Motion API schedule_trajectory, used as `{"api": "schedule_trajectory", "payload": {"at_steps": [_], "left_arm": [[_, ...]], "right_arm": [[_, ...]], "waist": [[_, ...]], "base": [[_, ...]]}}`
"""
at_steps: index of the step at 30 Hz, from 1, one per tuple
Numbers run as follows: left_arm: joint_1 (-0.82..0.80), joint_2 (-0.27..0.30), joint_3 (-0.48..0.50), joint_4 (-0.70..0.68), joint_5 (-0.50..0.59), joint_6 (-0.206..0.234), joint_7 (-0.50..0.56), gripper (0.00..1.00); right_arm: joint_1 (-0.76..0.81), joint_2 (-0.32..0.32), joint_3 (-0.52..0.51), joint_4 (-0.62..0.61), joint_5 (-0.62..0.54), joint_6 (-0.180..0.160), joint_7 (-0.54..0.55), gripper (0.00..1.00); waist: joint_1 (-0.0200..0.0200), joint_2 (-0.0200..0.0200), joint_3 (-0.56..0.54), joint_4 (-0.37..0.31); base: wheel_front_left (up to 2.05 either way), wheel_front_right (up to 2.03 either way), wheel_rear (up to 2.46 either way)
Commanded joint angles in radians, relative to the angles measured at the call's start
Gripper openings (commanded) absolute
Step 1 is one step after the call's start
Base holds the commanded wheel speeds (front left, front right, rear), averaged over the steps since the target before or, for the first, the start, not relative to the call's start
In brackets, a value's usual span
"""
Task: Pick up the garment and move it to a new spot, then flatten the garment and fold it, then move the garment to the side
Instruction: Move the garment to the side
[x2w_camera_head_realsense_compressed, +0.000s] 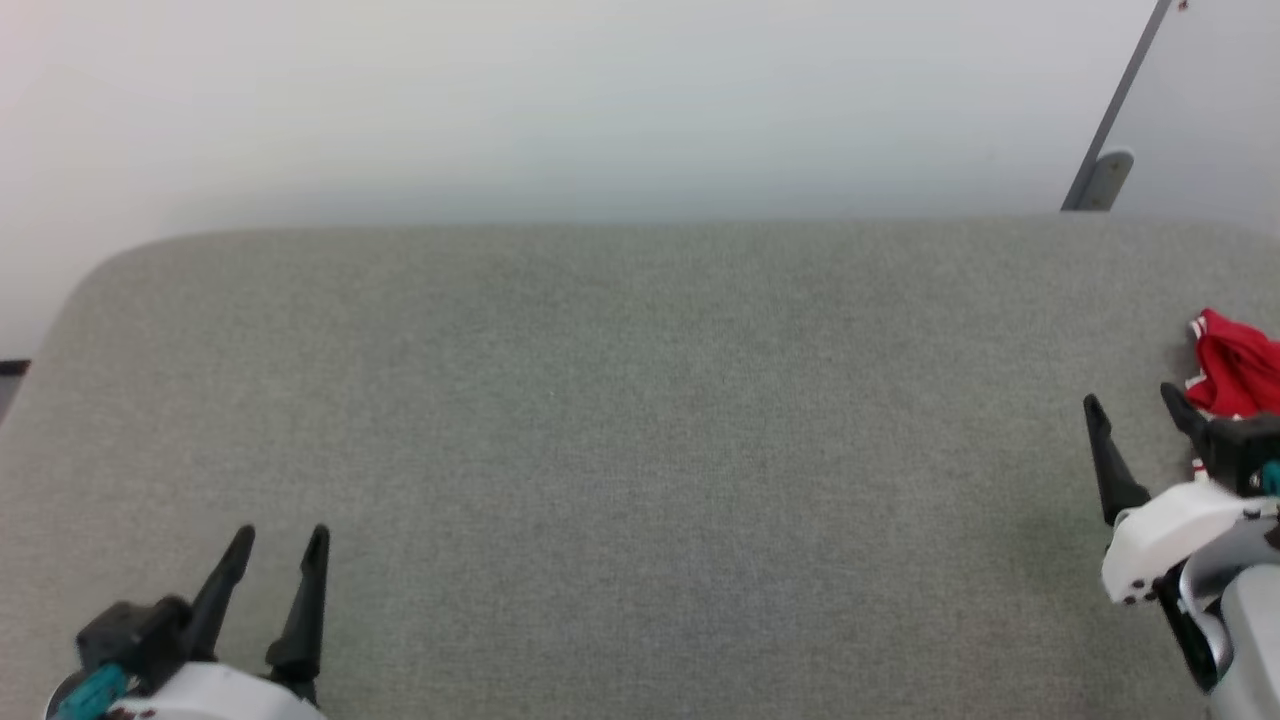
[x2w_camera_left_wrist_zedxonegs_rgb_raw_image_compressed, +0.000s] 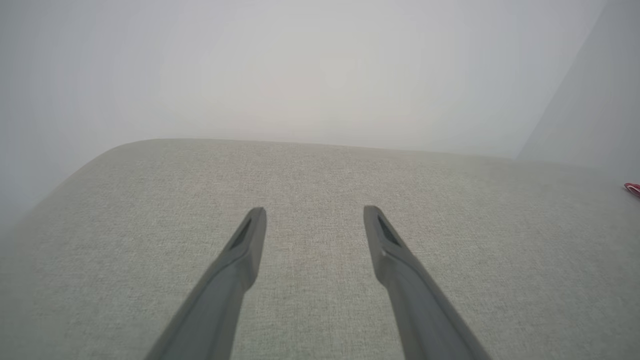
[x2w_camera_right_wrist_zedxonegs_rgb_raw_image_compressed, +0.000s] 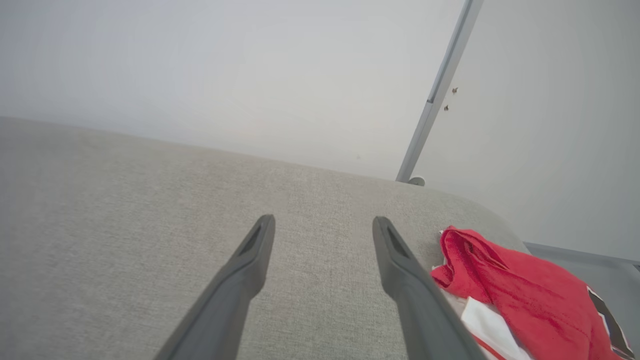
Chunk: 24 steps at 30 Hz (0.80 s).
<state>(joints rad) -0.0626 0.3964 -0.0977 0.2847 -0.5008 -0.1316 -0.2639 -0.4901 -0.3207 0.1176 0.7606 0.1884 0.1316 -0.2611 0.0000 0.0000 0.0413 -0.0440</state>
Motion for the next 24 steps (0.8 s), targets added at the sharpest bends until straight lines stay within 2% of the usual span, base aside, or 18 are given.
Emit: {"api": "schedule_trajectory", "payload": {"at_steps": [1, 12, 24], "left_arm": [[0.030, -0.003, 0.017, -0.011, 0.000, 0.002, 0.000, 1.00], [0.125, -0.018, 0.083, -0.060, 0.008, 0.002, 0.000, 1.00], [0.161, -0.048, 0.121, -0.071, 0.045, 0.002, 0.000, 1.00]], "right_arm": [[0.051, 0.011, -0.010, -0.053, 0.009, -0.002, -0.004, 1.00], [0.304, 0.105, -0.126, -0.343, -0.059, -0.002, -0.005, 1.00], [0.439, 0.179, -0.164, -0.460, -0.093, -0.002, -0.005, 1.00]], "waist": [[0.0000, 0.0000, -0.042, 0.012], [0.0000, 0.0000, -0.058, 0.013], [0.0000, 0.0000, -0.060, 0.004]], "base": [[0.00, 0.00, 0.00], [0.00, 0.00, 0.00], [0.00, 0.00, 0.00]]}}
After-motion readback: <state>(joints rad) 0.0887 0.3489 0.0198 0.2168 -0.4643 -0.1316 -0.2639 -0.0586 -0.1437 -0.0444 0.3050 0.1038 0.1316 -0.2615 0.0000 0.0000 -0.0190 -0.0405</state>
